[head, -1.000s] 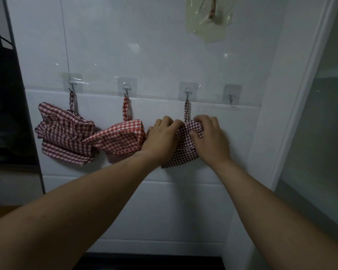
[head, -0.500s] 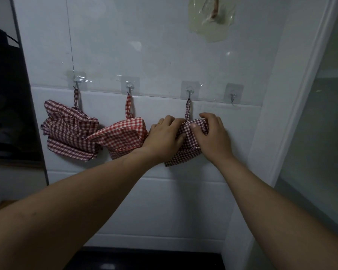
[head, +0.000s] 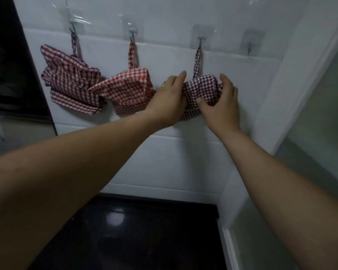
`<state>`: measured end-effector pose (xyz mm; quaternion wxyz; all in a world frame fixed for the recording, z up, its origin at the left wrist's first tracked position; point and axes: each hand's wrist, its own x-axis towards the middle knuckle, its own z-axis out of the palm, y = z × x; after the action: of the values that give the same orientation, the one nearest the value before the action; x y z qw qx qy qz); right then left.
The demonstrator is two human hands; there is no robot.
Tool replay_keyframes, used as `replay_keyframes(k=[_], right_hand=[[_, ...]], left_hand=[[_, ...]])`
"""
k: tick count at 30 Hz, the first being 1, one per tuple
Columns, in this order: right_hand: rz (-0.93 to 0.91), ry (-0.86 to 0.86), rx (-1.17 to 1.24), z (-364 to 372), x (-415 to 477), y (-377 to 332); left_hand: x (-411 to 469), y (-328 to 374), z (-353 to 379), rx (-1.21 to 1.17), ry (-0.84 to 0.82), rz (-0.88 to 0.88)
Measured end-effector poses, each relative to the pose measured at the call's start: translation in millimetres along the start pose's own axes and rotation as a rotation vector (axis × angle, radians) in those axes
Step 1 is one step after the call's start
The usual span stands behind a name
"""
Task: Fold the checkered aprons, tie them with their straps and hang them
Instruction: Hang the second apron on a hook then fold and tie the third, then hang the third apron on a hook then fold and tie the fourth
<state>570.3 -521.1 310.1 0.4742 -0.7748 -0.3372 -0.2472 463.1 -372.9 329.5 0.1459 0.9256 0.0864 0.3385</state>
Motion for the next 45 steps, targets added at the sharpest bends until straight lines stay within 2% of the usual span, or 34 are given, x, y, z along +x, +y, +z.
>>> replay_keyframes(k=[7,12,22,29,32,39,42,45], right_hand=[[0.062,0.117,-0.077,-17.2,-33.1,-28.1],[0.069,0.122,-0.102,-14.2,-71.0,-52.1],[0.11,-0.084,-0.156,-2.4,-117.7,-84.4],[0.15,-0.294,-0.162,48.2,-170.3,-53.7],[0.207,-0.443,-0.139,77.9,-196.3,-29.2],[0.21,-0.864,-0.087,177.7,-244.5,-7.0],[0.115,-1.105,-0.115,226.3,-274.6,-16.4],[0.01,-1.437,-0.141,256.5,-304.6,-31.4]], left_hand=[[-47.1,4.0,-26.6,-0.077,0.045,0.031],[-87.5,-3.1,-39.8,-0.129,0.055,0.053],[-130.9,-25.4,-54.4,-0.105,-0.001,0.035],[-171.7,-70.7,-3.3,-0.086,-0.119,-0.08],[-196.5,-97.1,24.1,-0.074,-0.195,-0.14],[-275.4,-168.3,48.2,-0.006,-0.313,-0.411],[-324.0,-191.5,48.7,0.089,-0.401,-0.504],[-374.1,-211.0,41.6,0.182,-0.505,-0.565]])
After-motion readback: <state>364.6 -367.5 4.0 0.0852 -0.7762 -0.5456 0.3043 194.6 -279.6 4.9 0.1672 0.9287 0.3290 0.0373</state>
